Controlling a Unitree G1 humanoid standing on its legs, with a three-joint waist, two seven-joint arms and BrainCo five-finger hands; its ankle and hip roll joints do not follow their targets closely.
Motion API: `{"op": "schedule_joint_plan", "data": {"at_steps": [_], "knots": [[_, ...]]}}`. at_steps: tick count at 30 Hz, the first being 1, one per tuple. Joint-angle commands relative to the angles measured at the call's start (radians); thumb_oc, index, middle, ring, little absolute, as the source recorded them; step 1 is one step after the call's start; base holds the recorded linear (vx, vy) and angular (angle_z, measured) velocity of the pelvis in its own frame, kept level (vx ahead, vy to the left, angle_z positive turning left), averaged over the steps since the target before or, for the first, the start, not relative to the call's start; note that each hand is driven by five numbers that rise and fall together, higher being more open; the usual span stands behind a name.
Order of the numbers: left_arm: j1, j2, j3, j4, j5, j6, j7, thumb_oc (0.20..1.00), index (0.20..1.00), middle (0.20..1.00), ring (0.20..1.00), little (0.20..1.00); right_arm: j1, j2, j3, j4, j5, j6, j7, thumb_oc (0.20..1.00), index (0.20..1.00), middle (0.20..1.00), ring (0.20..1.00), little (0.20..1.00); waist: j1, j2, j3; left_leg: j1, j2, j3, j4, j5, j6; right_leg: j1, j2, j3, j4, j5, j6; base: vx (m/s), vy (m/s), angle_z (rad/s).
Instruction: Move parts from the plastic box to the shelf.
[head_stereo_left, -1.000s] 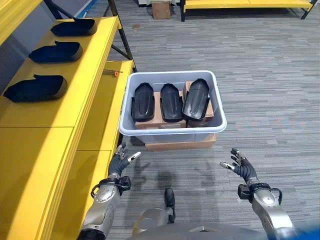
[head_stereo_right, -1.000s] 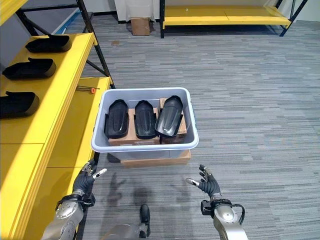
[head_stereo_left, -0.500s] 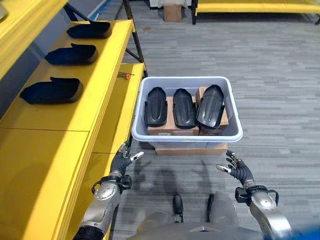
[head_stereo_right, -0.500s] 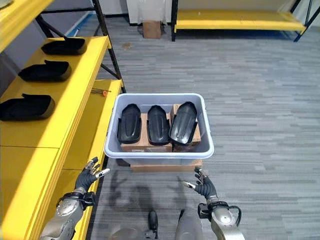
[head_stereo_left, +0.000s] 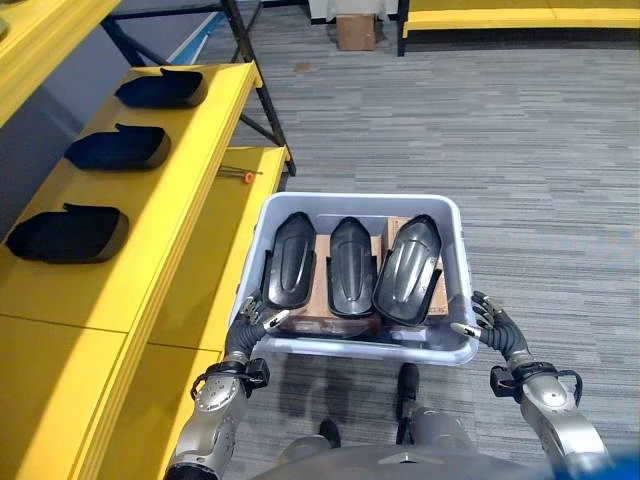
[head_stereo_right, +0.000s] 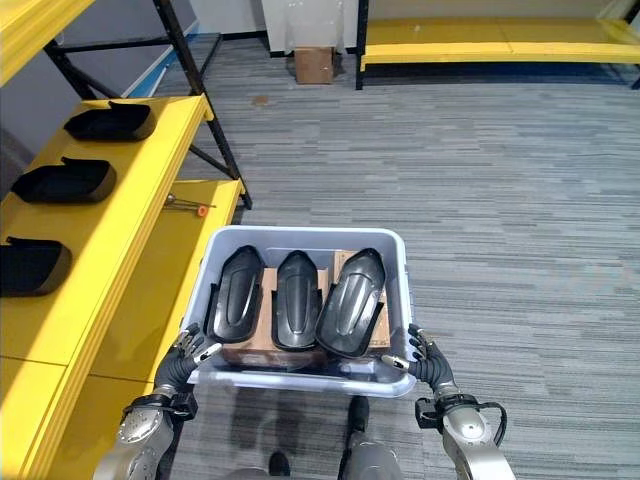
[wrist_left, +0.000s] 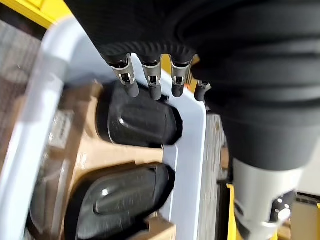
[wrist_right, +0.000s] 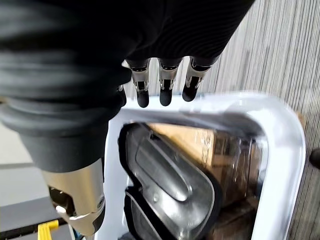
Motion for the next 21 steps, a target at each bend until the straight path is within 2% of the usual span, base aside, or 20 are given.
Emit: {"op": "schedule_joint_plan", "data": {"at_steps": [1,12,15,17,18,19,21], "knots": [[0.008,0.049,0.009,-0.026,-0.001,-0.036,-0.002,1.0,1.0,1.0,1.0,1.0,0.027,0.023,-0.015,-0.057,0.013,-0.041,0.0,1.0,1.0,1.0,1.0,1.0,0.007,-0.037,-0.021,0.01,-0.028,0.0,-0.01,0.072,-0.009,0.002,-0.099,-0.002,0.097,-0.059,0.144,0.05,-0.031,0.07],[0.024,0.044,-0.004,-0.031,0.003,-0.031,-0.015,1.0,1.0,1.0,1.0,1.0,0.028,0.019,-0.014,-0.072,0.002,-0.042,-0.004,1.0,1.0,1.0,1.0,1.0,0.004,-0.028,-0.028,0.036,-0.026,0.008,-0.029,0.058,-0.01,0.033,-0.093,0.004,0.086,-0.071,0.138,0.02,-0.008,0.0],[0.019,0.041,-0.001,-0.031,0.0,-0.032,-0.011,1.0,1.0,1.0,1.0,1.0,0.016,0.018,-0.015,-0.076,0.001,-0.048,-0.011,1.0,1.0,1.0,1.0,1.0,0.0,-0.028,-0.022,0.026,-0.02,0.004,-0.028,0.068,-0.019,0.03,-0.087,0.009,0.076,-0.072,0.134,-0.02,-0.044,0.04],[0.009,0.033,0.005,-0.028,-0.006,-0.035,-0.002,1.0,1.0,1.0,1.0,1.0,0.009,0.014,-0.025,-0.083,0.014,-0.058,-0.022,1.0,1.0,1.0,1.0,1.0,-0.003,-0.04,-0.008,-0.052,0.004,-0.005,0.107,0.097,-0.045,0.045,-0.076,0.017,0.058,-0.089,0.116,-0.05,-0.108,0.15],[0.009,0.033,0.005,-0.028,-0.006,-0.035,-0.002,1.0,1.0,1.0,1.0,1.0,0.009,0.014,-0.025,-0.083,0.014,-0.058,-0.022,1.0,1.0,1.0,1.0,1.0,-0.004,-0.04,-0.01,-0.055,0.004,-0.006,0.108,0.097,-0.045,0.043,-0.076,0.017,0.058,-0.088,0.116,-0.15,-0.151,0.45],[-0.004,0.033,0.007,-0.034,-0.019,-0.044,0.003,1.0,1.0,1.0,1.0,1.0,0.0,-0.003,-0.03,-0.088,0.029,-0.068,-0.028,1.0,1.0,1.0,1.0,1.0,0.016,-0.069,0.036,-0.187,-0.014,-0.055,0.349,0.144,-0.071,0.056,-0.08,0.017,0.055,-0.097,0.091,-0.13,-0.132,0.48],[-0.01,0.036,0.0,-0.034,-0.019,-0.044,0.005,1.0,1.0,1.0,1.0,1.0,0.004,-0.01,-0.035,-0.092,0.029,-0.071,-0.032,1.0,1.0,1.0,1.0,1.0,0.031,-0.087,0.057,-0.251,-0.038,-0.094,0.387,0.153,-0.068,0.069,-0.086,0.008,0.049,-0.101,0.088,-0.1,-0.081,0.33]]}}
